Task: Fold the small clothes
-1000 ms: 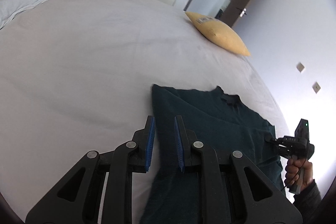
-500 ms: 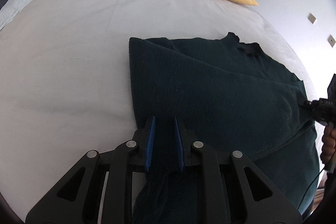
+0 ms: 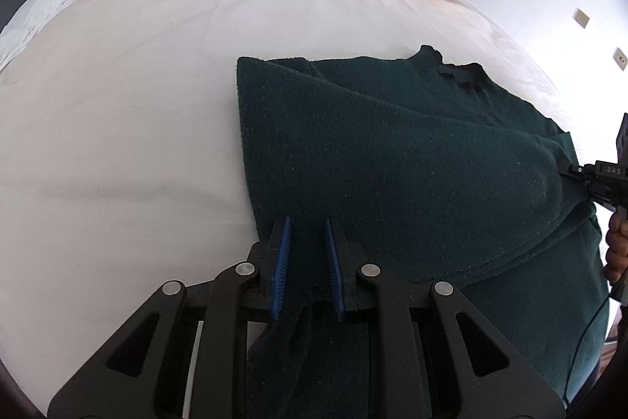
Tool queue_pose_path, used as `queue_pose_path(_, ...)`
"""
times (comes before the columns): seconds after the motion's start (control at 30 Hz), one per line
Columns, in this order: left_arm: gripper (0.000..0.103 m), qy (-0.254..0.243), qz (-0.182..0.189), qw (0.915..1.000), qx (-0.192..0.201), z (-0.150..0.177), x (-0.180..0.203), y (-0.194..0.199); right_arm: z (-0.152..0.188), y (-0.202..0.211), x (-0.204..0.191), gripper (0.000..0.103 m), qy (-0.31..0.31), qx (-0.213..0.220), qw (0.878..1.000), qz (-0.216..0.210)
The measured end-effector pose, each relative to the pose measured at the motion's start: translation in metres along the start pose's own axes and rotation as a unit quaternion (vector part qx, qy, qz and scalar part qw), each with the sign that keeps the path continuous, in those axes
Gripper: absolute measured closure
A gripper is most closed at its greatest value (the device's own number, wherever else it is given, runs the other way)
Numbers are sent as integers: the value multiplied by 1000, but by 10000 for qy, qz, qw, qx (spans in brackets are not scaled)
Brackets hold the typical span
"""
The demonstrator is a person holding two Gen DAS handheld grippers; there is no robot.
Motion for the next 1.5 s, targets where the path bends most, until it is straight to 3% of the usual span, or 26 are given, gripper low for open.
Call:
queue_pose_path(0.07, 85, 83, 79, 9999, -31, 0, -2, 7, 0, 9, 3, 92, -66, -8, 9999, 112)
queue_pose_path(0.13, 85, 252, 196, 9995, 81, -7, -1, 16, -4, 29, 5, 81, -29, 253, 9977, 625)
queue_pose_path(0.17, 85, 311, 278, 9988, 238, -14, 0, 26, -7, 37, 1, 81, 44, 405, 9967, 707)
queue_pose_path(0.3, 85, 258, 370, 9983, 370, -37, 11, 30, -18, 42, -48, 79, 354, 663, 9970, -211)
queue_pose_path(0.37, 85, 252, 306, 9987, 332, -44, 13, 17, -17, 29, -74, 52, 576, 587, 9951, -550)
queue_pose_path(0.5, 85, 369, 149, 9991, -150, -36, 5, -24, -9, -11, -84, 46, 634, 267, 9954, -667)
queue_pose_path(0.53, 85, 276, 144, 9995, -56, -34, 5, -26, -6, -20, -76, 46, 515, 161, 9969, -580)
queue_pose_path(0.7, 85, -98, 30, 9999, 114, -20, 3, -24, 5, -19, -50, 65, 227, 324, 9952, -893)
queue_pose_path(0.8, 85, -124, 5, 9999, 112, -18, 2, -25, 16, -13, -32, 83, 20, 346, 9957, -862)
queue_pose_path(0.87, 86, -139, -50, 9998, 113, -13, 0, -22, 27, -12, -23, 103, -178, 341, 9952, -900)
queue_pose_path(1.03, 86, -328, -219, 9991, 171, -2, 0, -16, 41, -7, -16, 103, -317, 428, 9931, -1049)
queue_pose_path(1.13, 86, -195, -115, 9997, 120, 0, -4, -11, 38, 2, -20, 103, -211, 427, 9956, -804)
queue_pose_path(1.2, 85, -109, -41, 9999, 120, 0, -4, -5, 34, 17, -24, 81, -52, 600, 9960, -661)
queue_pose_path(1.23, 85, -83, 5, 9999, 115, 0, -4, -3, 31, 31, -27, 58, 21, 838, 9947, -589)
queue_pose_path(1.27, 85, -22, 51, 9999, 107, 1, -5, 0, 28, 40, -25, 46, 16, 996, 9937, -505)
queue_pose_path(1.4, 85, 327, 298, 9988, 222, 0, -7, 16, 19, 61, -16, 44, -99, 1241, 9911, -479)
queue_pose_path(1.5, 85, 410, 523, 9974, 273, -4, -1, 23, 16, 50, -11, 44, -214, 966, 9941, -433)
Point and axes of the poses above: each gripper's, at about its wrist camera, not at the fingertips, and y roughly against the way its jaws point, x to its right, z to its underside, the point moved 8 cm from there along -y, roughly the way its jaws point, and after that the axes turned 12 degrees about y, right-handed, at the moved point
